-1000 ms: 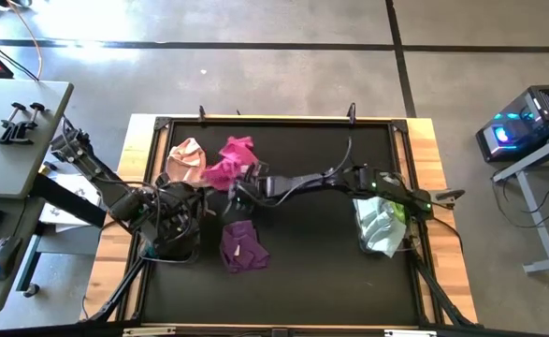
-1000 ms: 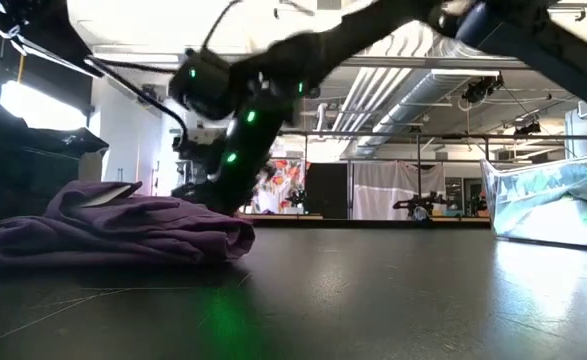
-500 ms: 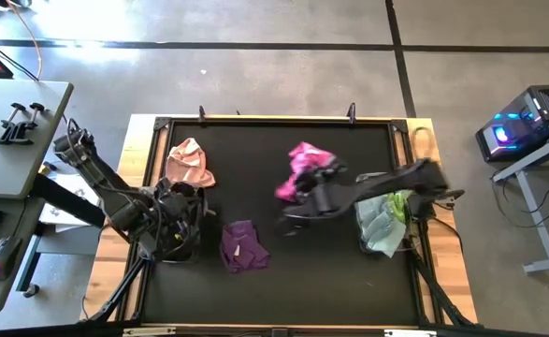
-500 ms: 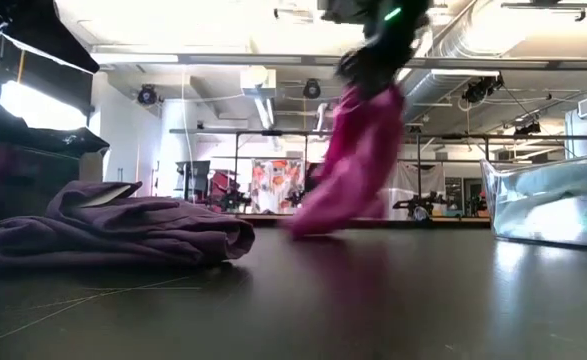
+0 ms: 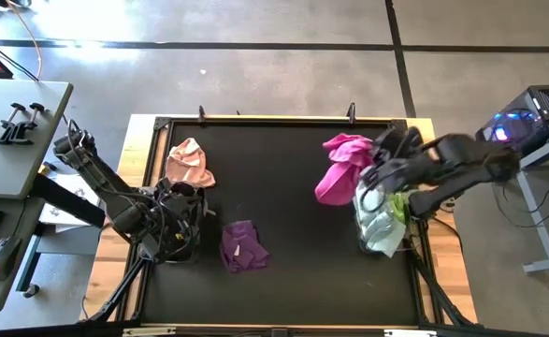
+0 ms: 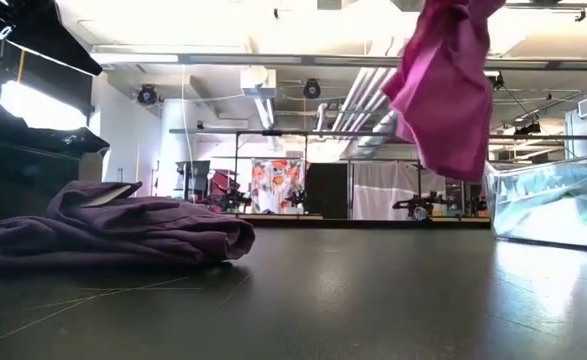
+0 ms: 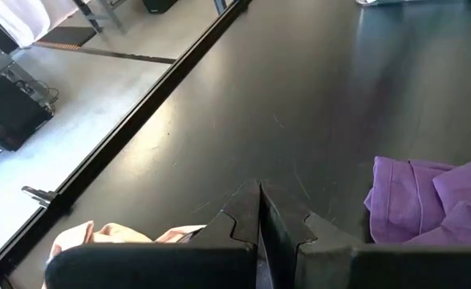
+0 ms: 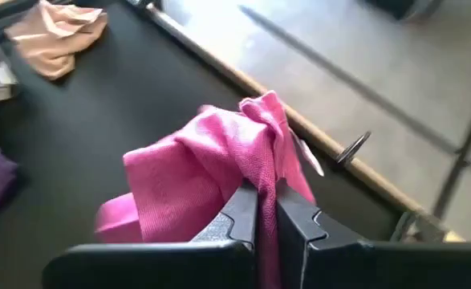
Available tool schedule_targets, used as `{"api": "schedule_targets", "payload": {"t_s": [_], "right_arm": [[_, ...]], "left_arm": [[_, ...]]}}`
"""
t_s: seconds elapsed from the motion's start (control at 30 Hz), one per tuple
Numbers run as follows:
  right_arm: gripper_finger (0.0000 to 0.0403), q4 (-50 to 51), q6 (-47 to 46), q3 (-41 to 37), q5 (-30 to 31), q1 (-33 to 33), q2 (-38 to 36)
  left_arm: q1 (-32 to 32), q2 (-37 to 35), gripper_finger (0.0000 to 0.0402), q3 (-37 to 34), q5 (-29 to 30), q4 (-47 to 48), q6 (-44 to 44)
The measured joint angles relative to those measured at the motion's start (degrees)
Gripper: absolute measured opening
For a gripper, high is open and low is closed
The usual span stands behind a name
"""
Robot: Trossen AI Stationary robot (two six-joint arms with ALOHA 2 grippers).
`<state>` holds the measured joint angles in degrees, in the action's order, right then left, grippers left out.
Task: Sort towels by color in basket
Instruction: Put the pink towel into the right transparent bin
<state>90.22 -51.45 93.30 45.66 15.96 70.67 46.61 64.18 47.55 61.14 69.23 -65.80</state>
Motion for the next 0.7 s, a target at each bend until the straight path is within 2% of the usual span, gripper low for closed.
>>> {"api": "schedule_targets", "payload": {"t_s": [0.13,0.33,0.6,0.7], "right_arm": [[0.0010,-0.2,1.0,0.0,-5.3,-2.8,-6.4],[0.0010,-0.2,2.0,1.2,-20.0,-8.8,-14.4],[0.0007,-0.1,-6.3,4.4,-37.2,-11.2,-18.3],[0.0007,-0.2,-8.8,4.2,-38.7,-11.2,-17.8]], "left_arm": [[0.0,0.0,0.0000,0.0,-0.5,-0.1,-0.2],[0.0,0.0,0.0000,0.0,-0.7,-0.1,-1.4],[0.0,0.0,0.0000,0.0,-0.6,-0.1,-1.0],[0.0,0.0,0.0000,0.0,-0.4,-0.1,-1.0]]}}
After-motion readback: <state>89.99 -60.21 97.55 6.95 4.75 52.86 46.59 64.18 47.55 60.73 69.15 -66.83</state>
